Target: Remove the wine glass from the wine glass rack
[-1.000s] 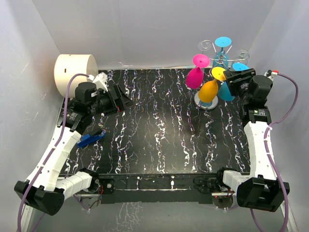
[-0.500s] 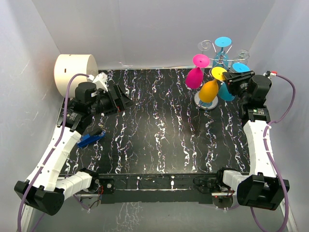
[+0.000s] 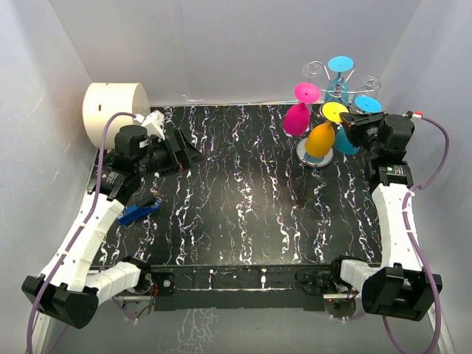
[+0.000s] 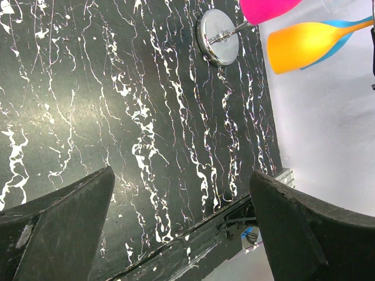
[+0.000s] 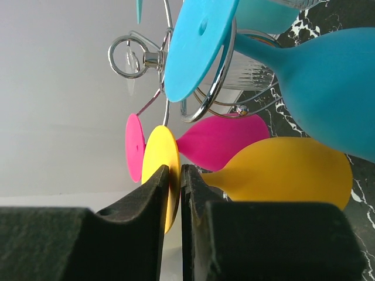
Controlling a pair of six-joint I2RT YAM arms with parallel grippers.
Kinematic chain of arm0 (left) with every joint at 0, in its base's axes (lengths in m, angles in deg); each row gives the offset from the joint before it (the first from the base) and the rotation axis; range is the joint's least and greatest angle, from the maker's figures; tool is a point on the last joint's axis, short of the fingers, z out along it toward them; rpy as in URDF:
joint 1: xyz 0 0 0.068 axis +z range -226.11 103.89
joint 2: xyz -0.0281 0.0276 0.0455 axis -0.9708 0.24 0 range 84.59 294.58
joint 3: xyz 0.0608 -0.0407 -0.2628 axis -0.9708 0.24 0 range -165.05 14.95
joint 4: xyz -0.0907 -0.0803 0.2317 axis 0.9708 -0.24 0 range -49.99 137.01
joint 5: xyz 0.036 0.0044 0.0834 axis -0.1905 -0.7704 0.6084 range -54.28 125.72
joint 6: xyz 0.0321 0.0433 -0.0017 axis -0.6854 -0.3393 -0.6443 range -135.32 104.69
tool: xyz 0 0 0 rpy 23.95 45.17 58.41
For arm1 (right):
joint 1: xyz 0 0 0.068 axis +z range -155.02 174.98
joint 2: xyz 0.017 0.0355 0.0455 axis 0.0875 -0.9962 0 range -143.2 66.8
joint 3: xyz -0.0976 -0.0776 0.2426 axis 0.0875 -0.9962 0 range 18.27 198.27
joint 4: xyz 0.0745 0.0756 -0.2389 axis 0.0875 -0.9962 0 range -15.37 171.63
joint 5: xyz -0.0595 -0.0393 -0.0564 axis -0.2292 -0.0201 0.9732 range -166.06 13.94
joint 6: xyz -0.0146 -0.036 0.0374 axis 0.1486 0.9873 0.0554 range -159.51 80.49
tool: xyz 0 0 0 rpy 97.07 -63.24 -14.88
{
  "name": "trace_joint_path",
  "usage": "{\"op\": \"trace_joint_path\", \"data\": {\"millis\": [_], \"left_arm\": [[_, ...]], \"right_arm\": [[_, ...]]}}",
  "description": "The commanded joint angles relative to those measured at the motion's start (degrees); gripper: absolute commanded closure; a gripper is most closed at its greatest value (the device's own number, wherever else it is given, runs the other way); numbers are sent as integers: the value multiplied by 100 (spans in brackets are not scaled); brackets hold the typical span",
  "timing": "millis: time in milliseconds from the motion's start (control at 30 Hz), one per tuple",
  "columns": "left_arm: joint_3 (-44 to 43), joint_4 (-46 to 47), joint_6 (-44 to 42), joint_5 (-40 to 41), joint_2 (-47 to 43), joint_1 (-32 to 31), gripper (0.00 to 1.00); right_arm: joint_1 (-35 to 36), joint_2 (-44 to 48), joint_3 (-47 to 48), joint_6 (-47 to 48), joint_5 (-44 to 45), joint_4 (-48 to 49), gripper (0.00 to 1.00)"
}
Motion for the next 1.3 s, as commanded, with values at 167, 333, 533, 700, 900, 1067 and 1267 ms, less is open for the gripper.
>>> {"op": "trace_joint_path", "data": {"millis": [167,333,533,700,900,1067,1267], "left_arm": [[-184,-38,-3,-180,-12,-16,1],[-196,-38,-6,-170,-22,-18,1],[-221,-57,-15,-156,-43,-16,1],[-213,-77,-26,-145,-58,-15,1],[-198,-69,-27,-135,-76,-18,1],[-187,-45,-37,-126,-78,-19,1],[-199,-47,-47,-121,-62,-19,1]], "right_arm": [[-33,67,347,-133,-149,5,92],[-33,105,383,-142,-290,27,94],[-24,155,368,-160,-541,146,97],[-18,169,364,-179,-710,218,97],[2,106,297,-281,-1005,663,100],[11,8,365,-300,-1019,861,100],[19,-236,425,-434,-1059,1074,100]]}}
